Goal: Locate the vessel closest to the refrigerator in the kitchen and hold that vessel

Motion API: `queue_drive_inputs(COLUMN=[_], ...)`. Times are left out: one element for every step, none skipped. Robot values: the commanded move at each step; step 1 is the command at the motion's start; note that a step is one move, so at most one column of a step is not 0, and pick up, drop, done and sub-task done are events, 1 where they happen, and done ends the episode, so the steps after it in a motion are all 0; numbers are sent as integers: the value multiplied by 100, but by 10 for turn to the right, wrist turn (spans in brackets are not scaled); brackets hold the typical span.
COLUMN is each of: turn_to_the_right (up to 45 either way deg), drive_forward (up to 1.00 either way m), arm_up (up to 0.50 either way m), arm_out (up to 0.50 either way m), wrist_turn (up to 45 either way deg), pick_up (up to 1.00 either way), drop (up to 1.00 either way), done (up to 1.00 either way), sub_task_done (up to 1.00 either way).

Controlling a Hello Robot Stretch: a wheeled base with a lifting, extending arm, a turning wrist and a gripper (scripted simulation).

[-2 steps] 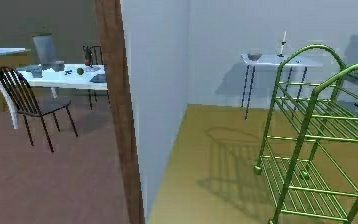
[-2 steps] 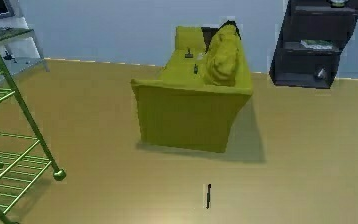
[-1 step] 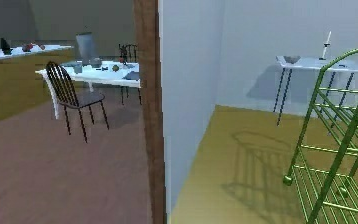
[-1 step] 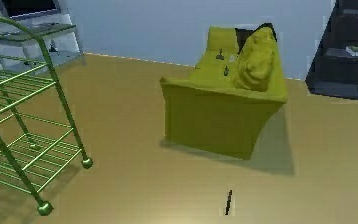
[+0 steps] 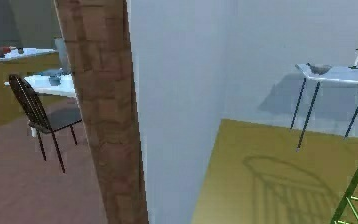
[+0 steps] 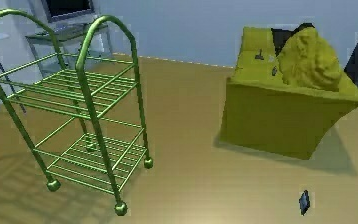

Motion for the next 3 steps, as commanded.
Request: queue_drive_inputs(turn_to_the_right=[-450, -300, 0], drive_forward=[0, 0, 100], arm_up=[0, 0, 0], arm_out=[0, 0, 0], wrist_turn=[0, 0, 0], pick_up=[0, 0, 0], drop=[0, 0, 0], done=[0, 0, 0], sub_task_done=[0, 0, 0])
